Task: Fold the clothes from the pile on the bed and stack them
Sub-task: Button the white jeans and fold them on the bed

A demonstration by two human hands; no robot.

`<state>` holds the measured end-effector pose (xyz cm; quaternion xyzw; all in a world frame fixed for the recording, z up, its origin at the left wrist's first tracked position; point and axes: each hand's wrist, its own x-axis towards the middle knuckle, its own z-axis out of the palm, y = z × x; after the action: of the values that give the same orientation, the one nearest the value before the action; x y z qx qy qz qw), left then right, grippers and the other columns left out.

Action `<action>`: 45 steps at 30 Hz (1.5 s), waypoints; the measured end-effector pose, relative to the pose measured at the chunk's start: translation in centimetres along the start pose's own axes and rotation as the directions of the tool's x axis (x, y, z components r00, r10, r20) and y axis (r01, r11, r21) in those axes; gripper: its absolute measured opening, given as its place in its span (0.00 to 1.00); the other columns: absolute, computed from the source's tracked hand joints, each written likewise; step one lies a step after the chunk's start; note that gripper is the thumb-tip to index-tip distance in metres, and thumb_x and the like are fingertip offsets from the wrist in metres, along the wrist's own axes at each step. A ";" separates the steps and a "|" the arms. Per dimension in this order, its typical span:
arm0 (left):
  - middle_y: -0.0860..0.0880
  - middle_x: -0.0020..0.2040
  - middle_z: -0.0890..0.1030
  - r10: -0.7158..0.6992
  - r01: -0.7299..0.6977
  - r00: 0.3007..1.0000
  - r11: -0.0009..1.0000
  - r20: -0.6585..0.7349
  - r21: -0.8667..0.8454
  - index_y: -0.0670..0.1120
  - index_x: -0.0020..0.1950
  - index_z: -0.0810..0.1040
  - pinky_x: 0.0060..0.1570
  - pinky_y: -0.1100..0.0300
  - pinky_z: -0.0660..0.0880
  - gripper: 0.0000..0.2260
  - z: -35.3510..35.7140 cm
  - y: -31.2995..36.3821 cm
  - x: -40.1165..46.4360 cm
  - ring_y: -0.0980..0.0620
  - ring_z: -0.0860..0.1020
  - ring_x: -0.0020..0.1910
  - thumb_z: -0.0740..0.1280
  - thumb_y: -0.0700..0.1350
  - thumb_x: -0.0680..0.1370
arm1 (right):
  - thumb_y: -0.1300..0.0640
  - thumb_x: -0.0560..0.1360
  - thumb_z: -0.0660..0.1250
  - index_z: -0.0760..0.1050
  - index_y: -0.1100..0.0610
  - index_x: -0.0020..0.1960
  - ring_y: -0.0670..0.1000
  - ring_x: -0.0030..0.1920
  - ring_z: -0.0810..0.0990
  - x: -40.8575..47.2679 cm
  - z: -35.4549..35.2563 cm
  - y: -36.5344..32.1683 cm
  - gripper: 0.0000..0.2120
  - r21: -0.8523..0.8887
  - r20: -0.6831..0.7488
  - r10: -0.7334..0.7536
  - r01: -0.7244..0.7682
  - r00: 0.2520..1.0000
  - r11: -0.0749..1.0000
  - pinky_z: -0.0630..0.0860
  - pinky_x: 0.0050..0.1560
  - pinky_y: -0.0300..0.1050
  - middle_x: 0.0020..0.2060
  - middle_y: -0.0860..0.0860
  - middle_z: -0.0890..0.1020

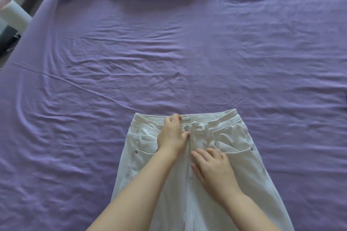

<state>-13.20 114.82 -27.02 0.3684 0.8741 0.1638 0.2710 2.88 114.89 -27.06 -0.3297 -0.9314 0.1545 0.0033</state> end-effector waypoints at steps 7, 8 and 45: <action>0.48 0.62 0.70 0.004 -0.028 0.992 0.981 0.126 0.193 0.49 0.65 0.69 0.53 0.52 0.71 0.21 -1.1 0.0 1.6 0.46 0.74 0.60 0.69 0.53 0.75 | 0.66 0.74 0.63 0.69 0.57 0.69 0.56 0.63 0.73 6.4 -1.1 1.8 0.24 0.167 -0.052 0.017 -0.009 0.999 0.986 0.74 0.58 0.50 0.66 0.52 0.74; 0.48 0.61 0.72 0.036 -0.064 0.993 0.963 0.110 0.262 0.50 0.64 0.70 0.55 0.53 0.69 0.20 -1.4 0.0 1.9 0.46 0.73 0.61 0.69 0.54 0.74 | 0.64 0.76 0.59 0.63 0.54 0.73 0.52 0.69 0.67 7.2 -0.8 2.1 0.25 0.164 -0.016 0.022 -0.019 1.000 0.986 0.68 0.63 0.49 0.70 0.49 0.69; 0.47 0.32 0.72 -0.060 0.119 0.956 0.974 0.287 -0.192 0.46 0.34 0.76 0.37 0.56 0.67 0.11 -2.6 0.2 2.0 0.47 0.69 0.35 0.65 0.50 0.74 | 0.58 0.68 0.71 0.79 0.55 0.40 0.56 0.45 0.78 7.5 -3.5 1.1 0.01 0.239 -0.260 -0.020 0.084 0.965 0.967 0.72 0.52 0.53 0.34 0.49 0.80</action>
<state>-15.83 116.24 -25.52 0.3171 0.8211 0.1880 0.4359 -1.91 121.26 -24.80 -0.3191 -0.9049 0.2258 0.1687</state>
